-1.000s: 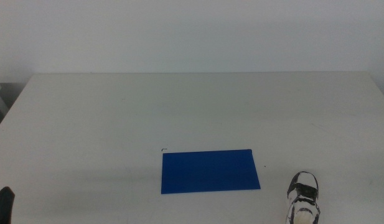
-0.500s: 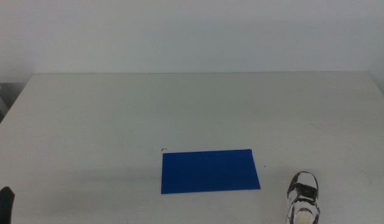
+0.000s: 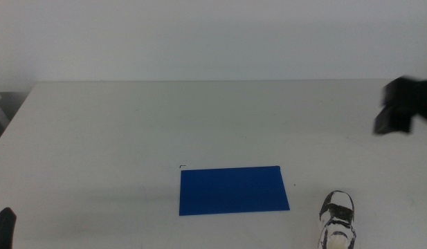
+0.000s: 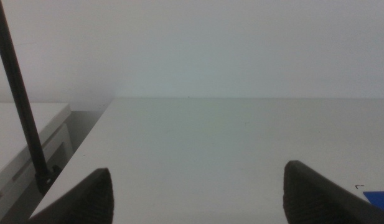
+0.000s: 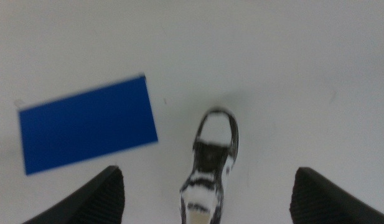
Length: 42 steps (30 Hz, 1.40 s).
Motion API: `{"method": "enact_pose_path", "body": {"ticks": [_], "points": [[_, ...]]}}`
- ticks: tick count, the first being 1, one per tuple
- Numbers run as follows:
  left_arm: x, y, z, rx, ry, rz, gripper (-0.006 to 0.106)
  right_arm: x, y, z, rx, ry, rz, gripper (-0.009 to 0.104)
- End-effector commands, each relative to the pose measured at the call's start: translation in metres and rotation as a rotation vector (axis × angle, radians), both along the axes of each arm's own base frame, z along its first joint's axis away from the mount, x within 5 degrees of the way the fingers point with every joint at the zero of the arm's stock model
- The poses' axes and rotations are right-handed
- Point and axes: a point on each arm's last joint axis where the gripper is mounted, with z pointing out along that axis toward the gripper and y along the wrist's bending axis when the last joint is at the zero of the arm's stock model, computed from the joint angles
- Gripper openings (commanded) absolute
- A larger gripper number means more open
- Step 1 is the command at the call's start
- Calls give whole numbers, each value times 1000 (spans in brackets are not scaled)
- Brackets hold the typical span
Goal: Use one arm to grab the shoe from the table and place it on the mat.
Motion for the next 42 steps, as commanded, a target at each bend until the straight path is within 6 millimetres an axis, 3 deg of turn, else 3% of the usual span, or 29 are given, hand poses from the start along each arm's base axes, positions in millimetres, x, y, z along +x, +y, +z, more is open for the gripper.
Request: {"method": "enact_pose_path", "body": {"ticks": [1, 8, 13, 30, 37, 42], "points": [[0, 0, 6, -22, -83, 0, 94, 5, 11, 3, -1, 2, -41, 70], [0, 0, 6, -22, -83, 0, 94, 10, 54, -24, -37, 125, 42, 70], [0, 0, 6, -22, -83, 0, 94, 9, 67, -40, -32, 162, 29, 70], [0, 0, 6, -22, -83, 0, 94, -4, 51, -101, -95, 296, -184, 70], [0, 0, 6, -22, -83, 0, 94, 9, 48, -120, 28, 231, -231, 70], [0, 0, 6, -22, -83, 0, 94, 22, 42, -129, 22, 235, -301, 70]]}}
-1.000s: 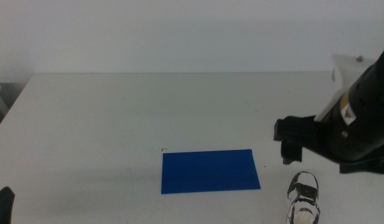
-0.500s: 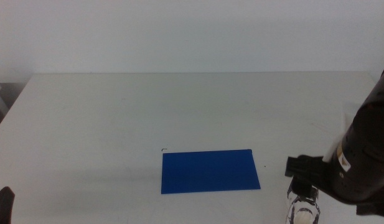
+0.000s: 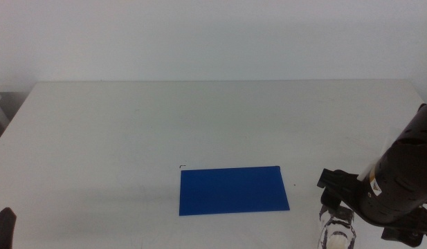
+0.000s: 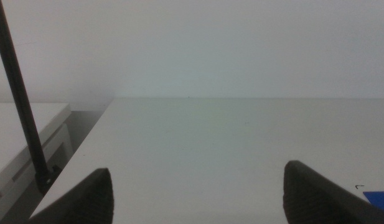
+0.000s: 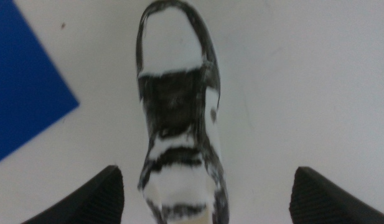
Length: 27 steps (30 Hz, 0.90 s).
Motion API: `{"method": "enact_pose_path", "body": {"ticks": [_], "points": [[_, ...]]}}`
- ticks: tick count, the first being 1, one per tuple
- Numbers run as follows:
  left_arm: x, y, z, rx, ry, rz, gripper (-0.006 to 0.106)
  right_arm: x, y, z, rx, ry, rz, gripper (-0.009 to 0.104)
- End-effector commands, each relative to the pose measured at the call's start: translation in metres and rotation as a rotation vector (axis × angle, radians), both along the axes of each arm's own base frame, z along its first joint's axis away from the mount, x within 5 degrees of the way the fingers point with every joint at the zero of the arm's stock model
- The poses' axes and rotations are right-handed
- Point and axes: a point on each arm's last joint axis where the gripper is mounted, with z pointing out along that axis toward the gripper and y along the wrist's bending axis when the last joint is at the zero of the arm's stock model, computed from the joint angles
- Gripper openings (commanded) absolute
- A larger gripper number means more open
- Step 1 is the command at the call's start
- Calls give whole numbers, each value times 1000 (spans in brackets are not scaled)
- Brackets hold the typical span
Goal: Use one arm to grab the shoe from the table and place it on the mat.
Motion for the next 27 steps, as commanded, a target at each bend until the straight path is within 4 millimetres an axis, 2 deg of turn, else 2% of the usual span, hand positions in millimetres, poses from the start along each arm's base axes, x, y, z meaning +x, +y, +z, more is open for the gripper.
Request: {"method": "enact_pose_path", "body": {"ticks": [1, 8, 14, 21, 24, 27], "points": [[0, 0, 6, -22, -83, 0, 94, 8, -3, 7, 3, -64, 2, 70], [0, 0, 6, -22, -83, 0, 94, 22, 8, -11, 0, -65, 75, 70], [0, 0, 6, -22, -83, 0, 94, 30, 8, -29, -45, -2, 112, 70], [0, 0, 6, -22, -83, 0, 94, 38, 15, -51, -64, 37, 167, 63], [0, 0, 6, -22, -83, 0, 94, 40, 18, -58, -55, 50, 180, 56], [0, 0, 6, -22, -83, 0, 94, 40, 19, -58, -49, 49, 184, 36]]}}
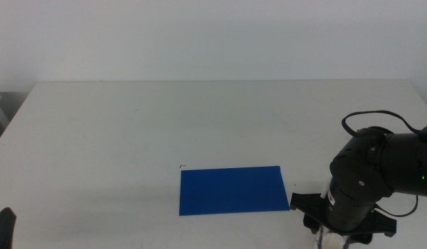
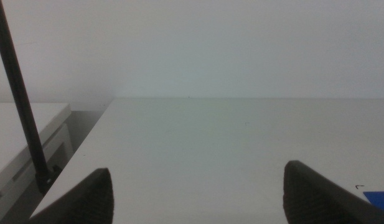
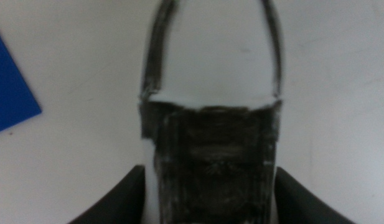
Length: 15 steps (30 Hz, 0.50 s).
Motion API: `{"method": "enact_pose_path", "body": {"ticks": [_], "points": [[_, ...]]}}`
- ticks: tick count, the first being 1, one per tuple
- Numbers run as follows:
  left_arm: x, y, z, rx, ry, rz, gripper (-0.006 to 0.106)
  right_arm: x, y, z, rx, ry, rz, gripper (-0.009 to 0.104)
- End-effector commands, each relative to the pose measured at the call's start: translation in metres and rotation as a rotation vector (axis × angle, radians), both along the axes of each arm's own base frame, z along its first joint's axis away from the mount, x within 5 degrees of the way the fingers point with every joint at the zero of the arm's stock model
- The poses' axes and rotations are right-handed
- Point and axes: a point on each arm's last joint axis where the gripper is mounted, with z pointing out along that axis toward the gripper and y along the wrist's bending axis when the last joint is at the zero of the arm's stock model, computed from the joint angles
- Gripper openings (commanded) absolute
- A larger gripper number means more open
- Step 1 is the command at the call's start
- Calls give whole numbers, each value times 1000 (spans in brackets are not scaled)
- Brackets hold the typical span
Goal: Use one arm to grab the shoe from the table and place it on the mat.
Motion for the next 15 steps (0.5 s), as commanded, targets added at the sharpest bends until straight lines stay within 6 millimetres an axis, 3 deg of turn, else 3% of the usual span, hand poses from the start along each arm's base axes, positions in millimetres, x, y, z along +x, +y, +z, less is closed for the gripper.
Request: {"method": "enact_pose_path", "body": {"ticks": [1, 4, 9, 15], "points": [[0, 0, 6, -22, -83, 0, 94, 4, 0, 16, 23, -57, 16, 25], [0, 0, 6, -22, -83, 0, 94, 3, -1, 20, 24, -66, 28, -4], [0, 0, 6, -22, -83, 0, 94, 2, -1, 33, 47, -96, 16, -4], [0, 0, 6, -22, -83, 0, 94, 8, 7, 63, -5, -86, 9, -4]]}}
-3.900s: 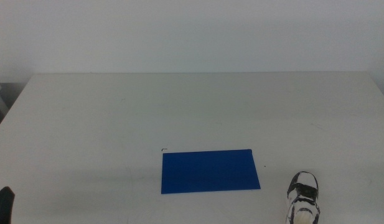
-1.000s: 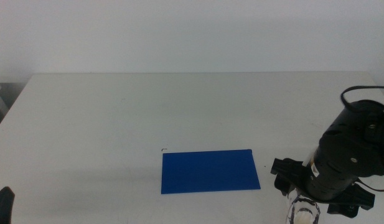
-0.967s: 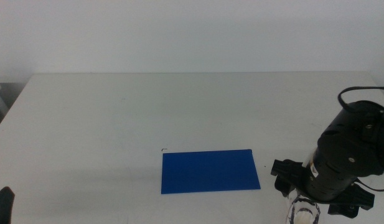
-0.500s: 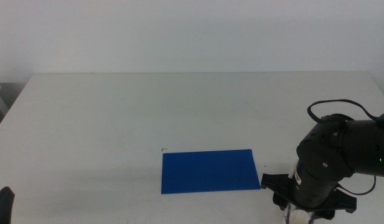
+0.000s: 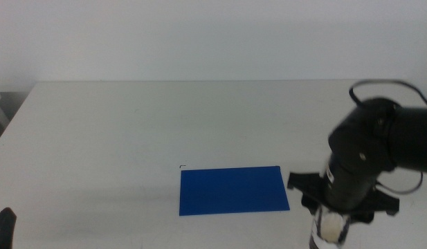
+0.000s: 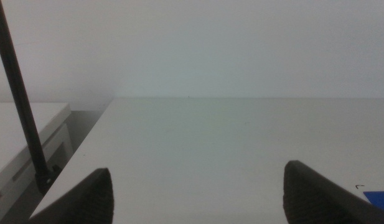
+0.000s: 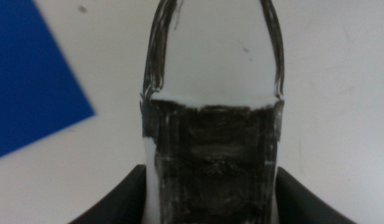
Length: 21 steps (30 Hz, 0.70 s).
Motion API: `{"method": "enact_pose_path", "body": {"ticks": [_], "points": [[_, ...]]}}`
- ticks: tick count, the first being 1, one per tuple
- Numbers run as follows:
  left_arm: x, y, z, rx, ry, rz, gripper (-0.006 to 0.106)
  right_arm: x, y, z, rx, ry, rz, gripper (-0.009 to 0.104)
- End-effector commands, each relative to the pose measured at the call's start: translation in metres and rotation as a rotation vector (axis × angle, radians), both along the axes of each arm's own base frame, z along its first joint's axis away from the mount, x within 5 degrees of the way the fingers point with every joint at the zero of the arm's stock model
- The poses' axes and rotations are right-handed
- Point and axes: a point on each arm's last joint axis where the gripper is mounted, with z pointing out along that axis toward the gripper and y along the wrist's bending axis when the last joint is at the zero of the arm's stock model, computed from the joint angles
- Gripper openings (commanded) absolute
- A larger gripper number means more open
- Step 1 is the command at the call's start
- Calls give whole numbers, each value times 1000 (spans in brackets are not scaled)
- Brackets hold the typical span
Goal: Use one arm to grab the shoe from the table and place it on the mat.
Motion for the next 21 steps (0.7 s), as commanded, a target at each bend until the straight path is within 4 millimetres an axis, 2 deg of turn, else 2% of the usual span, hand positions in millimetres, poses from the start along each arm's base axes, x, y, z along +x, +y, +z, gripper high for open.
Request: {"method": "enact_pose_path", "body": {"ticks": [1, 5, 12, 17, 21], "points": [[0, 0, 6, -22, -83, 0, 94, 5, 3, 33, 6, -74, 11, -4], [0, 0, 6, -22, -83, 0, 94, 17, 14, 60, 54, -153, 2, -4], [0, 0, 6, -22, -83, 0, 94, 42, 36, 85, 60, -169, -4, -4], [0, 0, 6, -22, -83, 0, 94, 58, 71, 96, 83, -195, 38, -4], [0, 0, 6, -22, -83, 0, 94, 68, 97, 95, 111, -203, 60, -4]]}}
